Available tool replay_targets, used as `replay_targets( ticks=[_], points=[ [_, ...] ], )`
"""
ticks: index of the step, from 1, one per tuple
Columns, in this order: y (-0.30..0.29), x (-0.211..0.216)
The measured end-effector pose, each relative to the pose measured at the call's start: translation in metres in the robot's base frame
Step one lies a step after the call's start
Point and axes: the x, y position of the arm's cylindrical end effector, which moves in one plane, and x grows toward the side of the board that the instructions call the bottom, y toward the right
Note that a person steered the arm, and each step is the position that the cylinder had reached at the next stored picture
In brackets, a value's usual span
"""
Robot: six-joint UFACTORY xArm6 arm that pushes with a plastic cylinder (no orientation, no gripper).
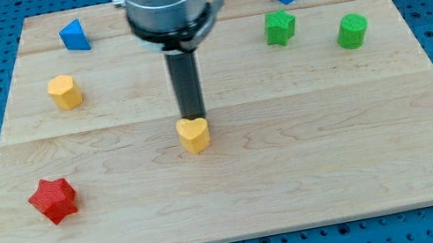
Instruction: Place the heart parallel to the red star
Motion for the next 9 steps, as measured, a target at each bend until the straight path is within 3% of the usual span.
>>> replay_targets(
  ticks=[3, 4, 6, 9],
  points=[
    [-0.017, 0.047],
    [-0.048, 0.049],
    [0.010, 0.067],
    [0.049, 0.066]
  ],
)
